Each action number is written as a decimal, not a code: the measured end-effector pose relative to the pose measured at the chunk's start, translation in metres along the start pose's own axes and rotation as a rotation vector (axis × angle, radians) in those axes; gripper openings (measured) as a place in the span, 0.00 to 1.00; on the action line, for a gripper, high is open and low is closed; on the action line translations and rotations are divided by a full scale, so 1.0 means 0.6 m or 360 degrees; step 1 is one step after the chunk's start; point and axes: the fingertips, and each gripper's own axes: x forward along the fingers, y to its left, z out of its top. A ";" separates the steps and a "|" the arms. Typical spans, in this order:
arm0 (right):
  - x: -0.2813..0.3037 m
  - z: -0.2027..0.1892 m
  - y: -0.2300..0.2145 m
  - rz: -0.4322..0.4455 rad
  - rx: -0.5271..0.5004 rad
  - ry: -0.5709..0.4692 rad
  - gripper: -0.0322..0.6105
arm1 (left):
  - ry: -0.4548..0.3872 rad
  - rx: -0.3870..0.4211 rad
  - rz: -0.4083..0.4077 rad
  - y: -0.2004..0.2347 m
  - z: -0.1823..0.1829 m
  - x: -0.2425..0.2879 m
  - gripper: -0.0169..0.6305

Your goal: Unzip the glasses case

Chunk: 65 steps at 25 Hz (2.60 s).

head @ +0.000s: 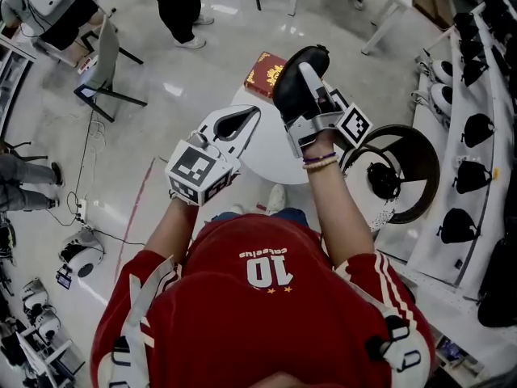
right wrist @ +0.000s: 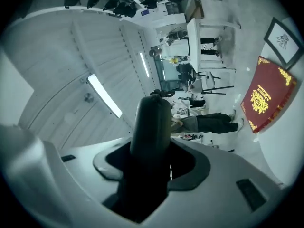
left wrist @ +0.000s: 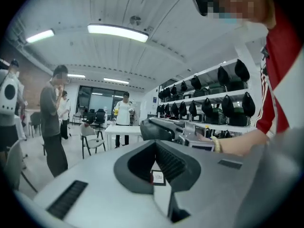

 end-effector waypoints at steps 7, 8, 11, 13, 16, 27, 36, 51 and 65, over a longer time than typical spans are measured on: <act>0.006 0.007 0.092 0.0146 0.0091 -0.0193 0.40 | -0.0105 0.0159 -0.0076 -0.032 0.053 -0.008 0.04; 0.005 0.012 0.102 0.0159 0.0098 -0.0217 0.40 | -0.0117 0.0169 -0.0087 -0.036 0.058 -0.006 0.04; -0.002 0.033 0.130 0.0197 0.0118 -0.0284 0.40 | -0.0147 0.0191 -0.0120 -0.052 0.072 0.000 0.04; -0.008 0.046 0.150 0.0230 0.0138 -0.0333 0.40 | -0.0168 0.0201 -0.0140 -0.059 0.082 0.000 0.04; -0.017 0.061 0.184 0.0280 0.0122 -0.0395 0.40 | -0.0213 0.0211 -0.0154 -0.064 0.098 -0.005 0.04; -0.029 0.065 0.261 0.0417 0.0116 -0.0456 0.41 | -0.0337 0.0497 -0.0241 -0.113 0.181 0.008 0.11; -0.024 0.056 0.287 0.0465 0.0059 -0.0420 0.41 | -0.0348 0.0097 -0.0484 -0.134 0.207 0.026 0.18; -0.011 0.036 0.322 0.0540 -0.0131 -0.0333 0.41 | -0.0172 0.0082 -0.0508 -0.133 0.205 0.036 0.12; -0.009 0.015 0.343 0.0624 -0.0314 -0.0192 0.40 | -0.0173 -0.0058 -0.0613 -0.122 0.203 0.011 0.06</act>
